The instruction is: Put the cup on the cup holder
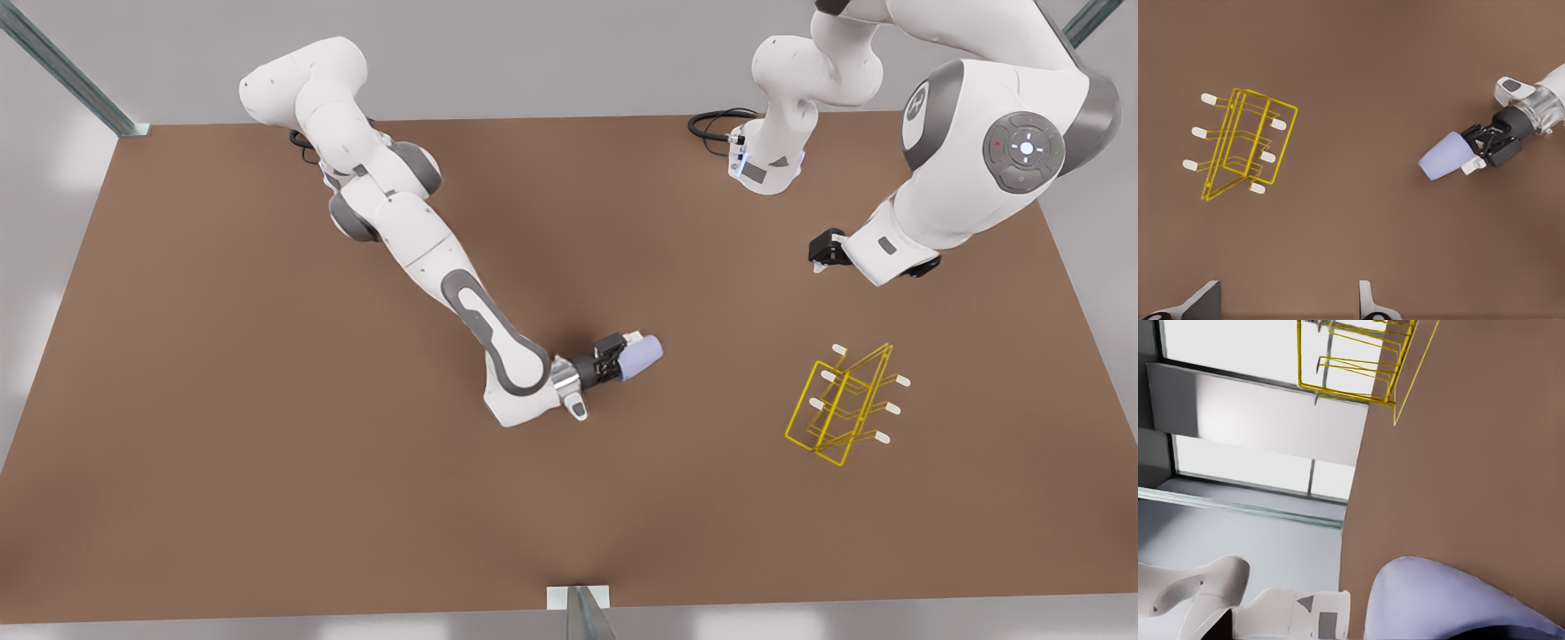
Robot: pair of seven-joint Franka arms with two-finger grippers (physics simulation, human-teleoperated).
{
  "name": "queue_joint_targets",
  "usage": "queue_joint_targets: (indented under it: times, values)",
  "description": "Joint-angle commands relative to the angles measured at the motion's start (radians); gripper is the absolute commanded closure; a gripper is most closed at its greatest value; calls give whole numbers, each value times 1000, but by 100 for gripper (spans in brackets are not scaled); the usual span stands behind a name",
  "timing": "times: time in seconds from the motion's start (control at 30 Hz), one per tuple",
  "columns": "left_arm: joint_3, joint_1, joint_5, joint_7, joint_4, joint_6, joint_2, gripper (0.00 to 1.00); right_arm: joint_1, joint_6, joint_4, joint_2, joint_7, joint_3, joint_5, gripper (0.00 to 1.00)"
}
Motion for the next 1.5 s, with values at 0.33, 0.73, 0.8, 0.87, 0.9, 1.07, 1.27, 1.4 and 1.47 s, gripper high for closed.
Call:
queue_joint_targets:
  times: [0.33, 0.73, 0.8, 0.87, 0.9, 1.07, 1.27, 1.4, 1.47]
  values:
    - [-1, -182, -40, -2, 8, 148, 138, 0, -365, -221, -96, -316, -63, -7, -540, 0]
    - [3, -392, -62, 564, -474, 852, 244, 0, -473, -422, -542, -1205, 772, -139, -1542, 0]
    - [2, -388, -42, 608, -475, 946, 293, 0, -477, -420, -519, -1185, 768, -142, -1561, 0]
    - [-1, -391, -64, 639, -477, 1024, 322, 0, -504, -414, -518, -1165, 766, -142, -1565, 0]
    - [-1, -395, -71, 639, -477, 1033, 325, 0, -511, -400, -516, -1160, 765, -142, -1564, 0]
    - [-1, -394, -131, 637, -477, 1064, 365, 0, -514, -373, -515, -1153, 766, -142, -1567, 0]
    - [-1, -391, -131, 636, -480, 1058, 399, 0, -514, -371, -513, -1150, 769, -142, -1567, 0]
    - [-1, -389, -133, 633, -500, 1055, 410, 0, -514, -371, -515, -1150, 769, -142, -1567, 0]
    - [-1, -391, -133, 631, -517, 1055, 410, 0, -514, -371, -513, -1150, 769, -142, -1567, 0]
